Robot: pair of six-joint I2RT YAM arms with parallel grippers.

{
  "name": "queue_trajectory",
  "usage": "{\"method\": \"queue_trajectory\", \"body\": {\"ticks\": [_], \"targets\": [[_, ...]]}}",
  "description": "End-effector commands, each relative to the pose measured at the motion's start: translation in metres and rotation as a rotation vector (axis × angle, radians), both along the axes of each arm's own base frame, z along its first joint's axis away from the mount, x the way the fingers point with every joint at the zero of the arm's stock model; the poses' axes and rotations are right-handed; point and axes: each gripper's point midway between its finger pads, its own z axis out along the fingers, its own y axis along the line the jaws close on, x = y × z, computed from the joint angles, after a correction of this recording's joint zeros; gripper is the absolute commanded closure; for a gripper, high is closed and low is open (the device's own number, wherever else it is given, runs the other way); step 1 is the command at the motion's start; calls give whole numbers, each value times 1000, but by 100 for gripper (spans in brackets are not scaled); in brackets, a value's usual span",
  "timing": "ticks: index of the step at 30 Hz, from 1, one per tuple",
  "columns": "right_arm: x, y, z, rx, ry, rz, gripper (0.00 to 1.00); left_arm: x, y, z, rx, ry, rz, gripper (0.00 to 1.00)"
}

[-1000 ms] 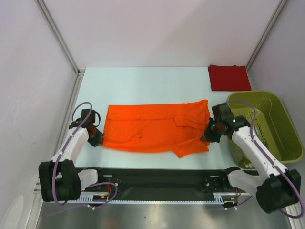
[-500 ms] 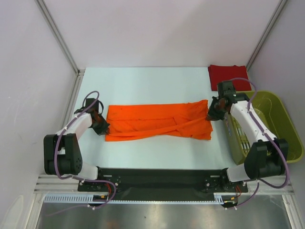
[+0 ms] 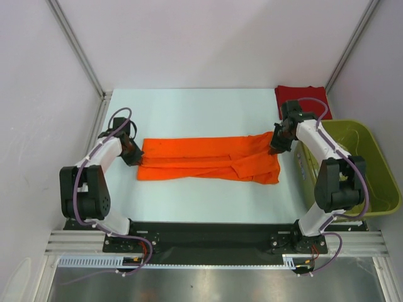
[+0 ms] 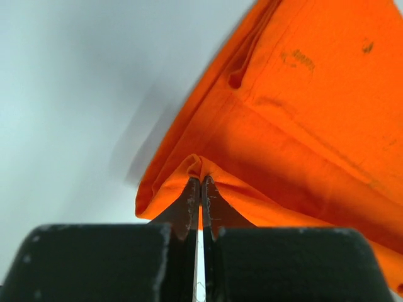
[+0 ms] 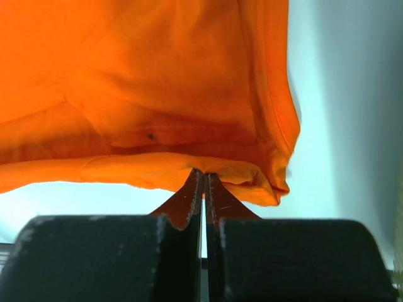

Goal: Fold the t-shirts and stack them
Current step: Fold the tshirt

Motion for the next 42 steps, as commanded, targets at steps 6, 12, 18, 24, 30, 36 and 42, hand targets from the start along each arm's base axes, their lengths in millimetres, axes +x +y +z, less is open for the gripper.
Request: {"method": "queue_trajectory", "body": {"ticks": [6, 12, 18, 24, 30, 36, 42], "targets": [[30, 3, 13, 10, -55, 50, 100, 26, 15, 6, 72, -8, 13, 100], [33, 1, 1, 7, -19, 60, 100, 39, 10, 0, 45, -5, 0, 100], [37, 0, -6, 3, 2, 61, 100, 45, 10, -1, 48, -12, -12, 100], [30, -1, 1, 7, 15, 70, 100, 45, 9, 16, 44, -76, -27, 100], [-19, 3, 10, 55, 63, 45, 100, 16, 15, 31, 68, -78, 42, 100], [-91, 10, 7, 118, 165, -14, 100, -35, 8, 15, 18, -64, 157, 100], [-155, 13, -3, 130, 222, -34, 100, -76, 12, -1, 30, -9, 270, 100]]}}
